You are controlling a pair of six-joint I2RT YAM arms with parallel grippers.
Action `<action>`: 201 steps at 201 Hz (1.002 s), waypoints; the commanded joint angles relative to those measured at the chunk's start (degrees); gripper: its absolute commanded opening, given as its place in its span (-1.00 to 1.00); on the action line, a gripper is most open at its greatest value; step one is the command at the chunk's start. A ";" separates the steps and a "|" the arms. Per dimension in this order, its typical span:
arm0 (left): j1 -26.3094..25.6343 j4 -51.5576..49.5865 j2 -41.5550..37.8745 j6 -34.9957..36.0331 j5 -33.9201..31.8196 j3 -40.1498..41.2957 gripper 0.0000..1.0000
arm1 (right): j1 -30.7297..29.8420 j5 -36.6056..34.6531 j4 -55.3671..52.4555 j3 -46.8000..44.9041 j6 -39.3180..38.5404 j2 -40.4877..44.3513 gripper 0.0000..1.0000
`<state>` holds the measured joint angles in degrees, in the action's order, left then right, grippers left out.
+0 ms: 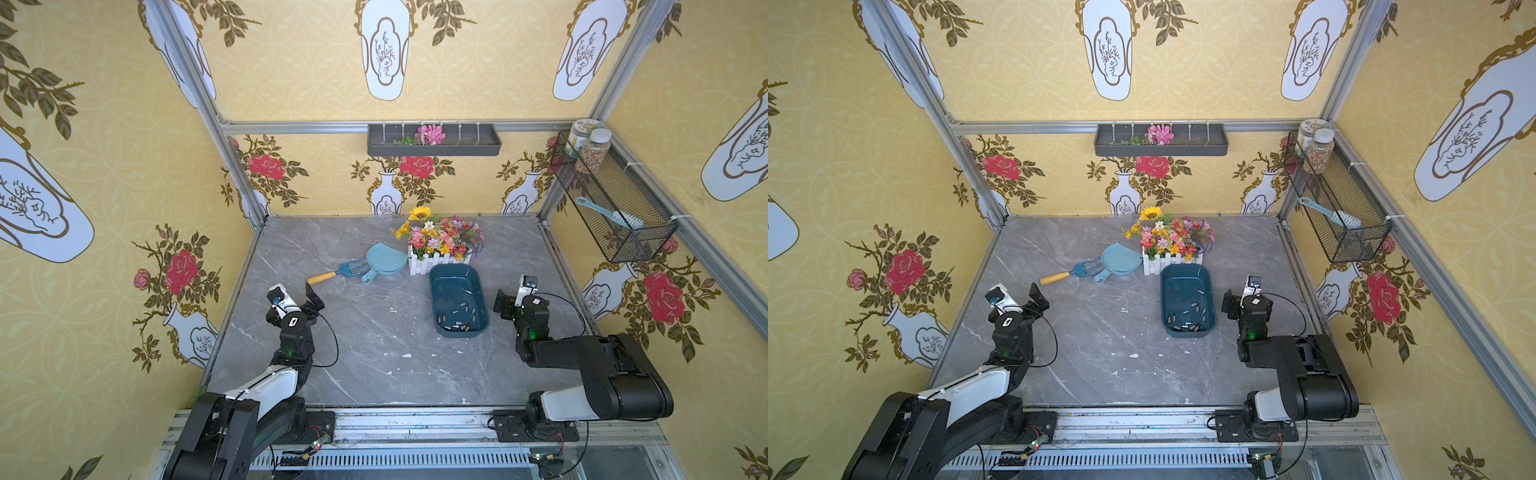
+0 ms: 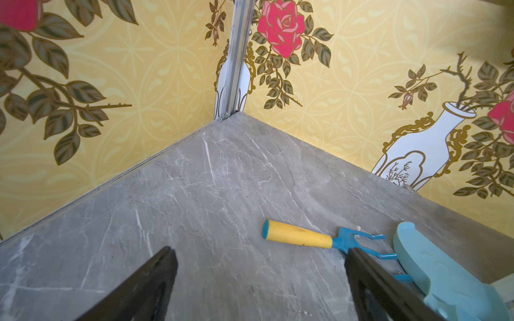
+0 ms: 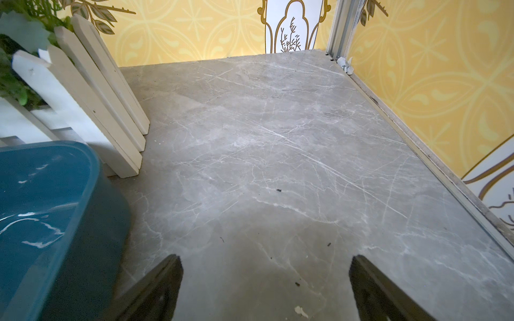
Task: Put the bit on the desktop into the storage box
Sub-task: Reset both arms
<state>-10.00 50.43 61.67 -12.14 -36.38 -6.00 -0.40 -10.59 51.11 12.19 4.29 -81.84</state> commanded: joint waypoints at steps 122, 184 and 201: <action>3.13 -0.97 -5.32 6.98 2.91 1.77 1.00 | -0.45 -0.83 1.75 0.39 -0.25 -0.07 0.94; 4.65 21.14 10.84 13.65 15.79 4.17 1.00 | -0.63 -1.03 1.71 0.31 -0.34 -0.08 0.95; 6.31 20.43 10.14 12.63 19.59 5.43 1.00 | -0.65 -1.02 1.78 0.45 -0.38 -0.07 0.95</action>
<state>-5.21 63.48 71.48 -0.49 -23.29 -1.93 -0.89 -10.85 51.11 12.29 4.27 -81.84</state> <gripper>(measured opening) 0.999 0.972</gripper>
